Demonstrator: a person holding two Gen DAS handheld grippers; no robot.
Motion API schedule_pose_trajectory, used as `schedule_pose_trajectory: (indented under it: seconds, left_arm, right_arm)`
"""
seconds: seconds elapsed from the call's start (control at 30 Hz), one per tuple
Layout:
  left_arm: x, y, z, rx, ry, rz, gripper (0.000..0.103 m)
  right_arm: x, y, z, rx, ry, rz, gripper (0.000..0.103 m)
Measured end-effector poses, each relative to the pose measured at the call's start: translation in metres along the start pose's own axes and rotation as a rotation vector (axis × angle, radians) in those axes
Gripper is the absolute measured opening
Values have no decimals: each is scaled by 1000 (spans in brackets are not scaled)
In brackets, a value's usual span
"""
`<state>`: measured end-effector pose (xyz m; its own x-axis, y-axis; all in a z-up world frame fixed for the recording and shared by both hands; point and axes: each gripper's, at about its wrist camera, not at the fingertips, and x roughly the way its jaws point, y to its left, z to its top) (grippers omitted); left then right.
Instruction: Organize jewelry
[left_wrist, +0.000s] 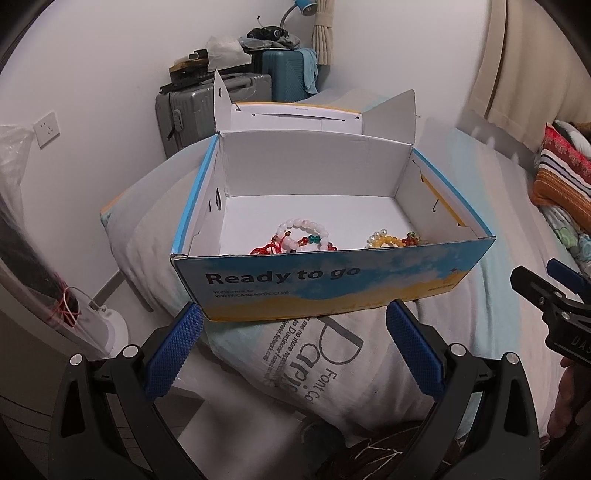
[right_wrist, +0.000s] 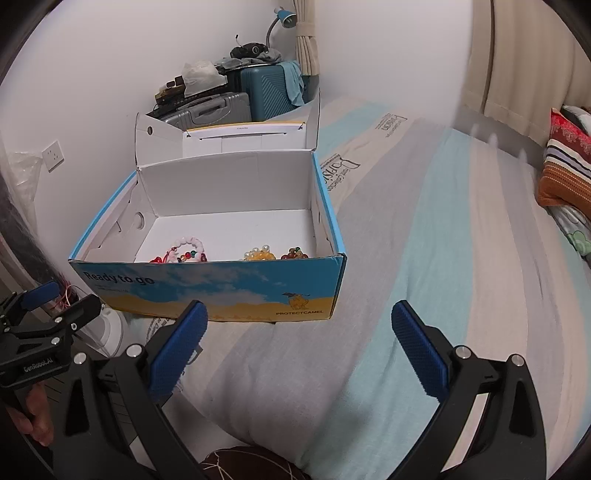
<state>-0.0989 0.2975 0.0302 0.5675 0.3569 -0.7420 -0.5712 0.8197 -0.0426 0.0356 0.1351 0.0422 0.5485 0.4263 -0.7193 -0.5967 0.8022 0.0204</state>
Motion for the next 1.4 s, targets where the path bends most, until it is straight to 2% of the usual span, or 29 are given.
schedule_pose_trajectory:
  seconds: [0.1, 0.27, 0.83, 1.1, 1.2, 1.4]
  left_arm:
    - [-2, -1, 1, -6, -7, 17, 97]
    - [-4, 1, 3, -34, -5, 4, 97]
    - [-12, -11, 5, 6, -58, 19, 97]
    - [-9, -8, 6, -28, -30, -32, 97]
    - [-12, -12, 6, -5, -51, 0, 97]
    - [-13, -13, 8, 0, -58, 13, 97]
  right_arm:
    - [0, 2, -1, -6, -1, 0, 96]
    - [-1, 2, 0, -7, -4, 4, 96]
    - [-1, 5, 4, -9, -8, 7, 96]
    - [-2, 10, 8, -18, -13, 12, 96]
    - [-3, 10, 9, -22, -10, 14, 96]
    - [-4, 12, 10, -25, -10, 14, 96]
